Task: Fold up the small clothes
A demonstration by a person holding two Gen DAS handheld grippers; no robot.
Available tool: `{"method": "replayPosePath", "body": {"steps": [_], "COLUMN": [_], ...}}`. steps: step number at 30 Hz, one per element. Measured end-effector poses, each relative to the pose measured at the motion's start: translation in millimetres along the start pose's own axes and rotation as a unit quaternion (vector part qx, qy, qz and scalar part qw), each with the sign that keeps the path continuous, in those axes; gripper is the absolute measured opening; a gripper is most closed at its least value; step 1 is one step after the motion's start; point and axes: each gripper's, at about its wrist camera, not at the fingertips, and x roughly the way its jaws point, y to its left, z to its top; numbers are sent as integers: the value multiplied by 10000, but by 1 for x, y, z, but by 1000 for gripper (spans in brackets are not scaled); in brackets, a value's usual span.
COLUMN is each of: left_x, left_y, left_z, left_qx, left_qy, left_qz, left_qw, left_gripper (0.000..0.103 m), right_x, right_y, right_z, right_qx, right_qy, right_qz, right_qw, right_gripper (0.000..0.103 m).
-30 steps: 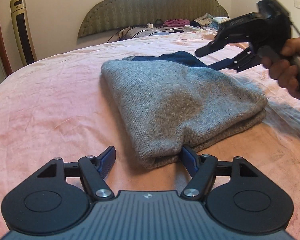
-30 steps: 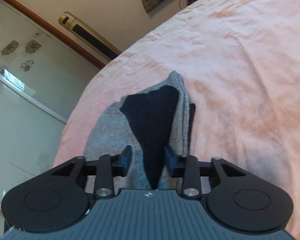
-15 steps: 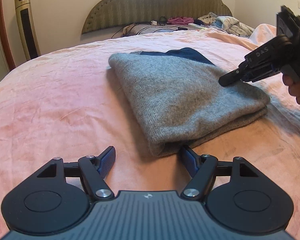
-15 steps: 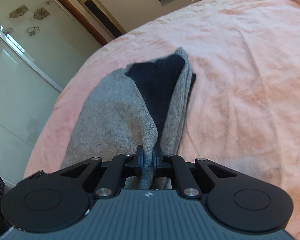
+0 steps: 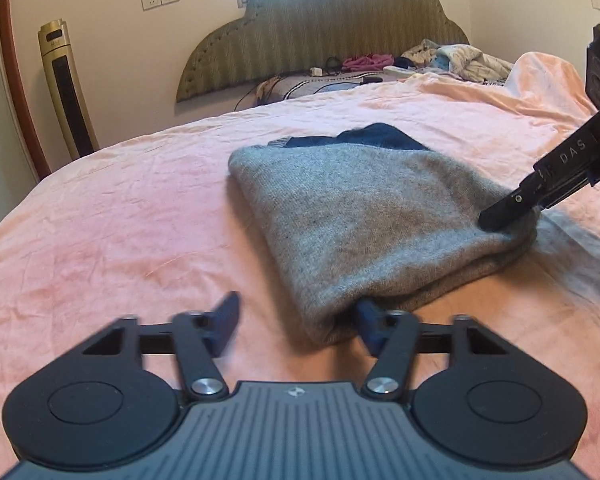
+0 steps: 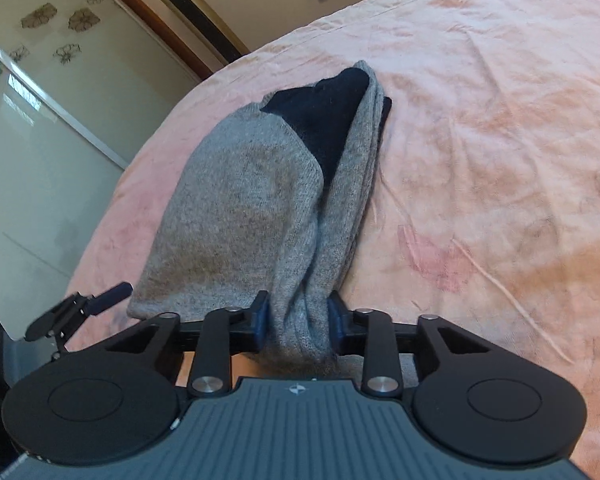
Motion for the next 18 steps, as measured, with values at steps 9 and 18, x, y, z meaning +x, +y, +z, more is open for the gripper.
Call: {"method": "replayPosePath", "body": {"steps": [9,18], "left_x": [0,-14], "left_y": [22,71], "left_z": [-15,-12], "left_qx": [-409,-2221], "left_qy": [116,-130], "left_qz": [-62,-1157], "left_qw": [9991,9680], "left_gripper": [7,78], "right_x": [-4,-18], "right_y": [-7,-37], "right_z": [-10,86], "right_qx": [-206,663], "right_qy": [69,-849], "right_qz": [67,349], "right_qw": [9997,9936], "right_gripper": [19,74]}}
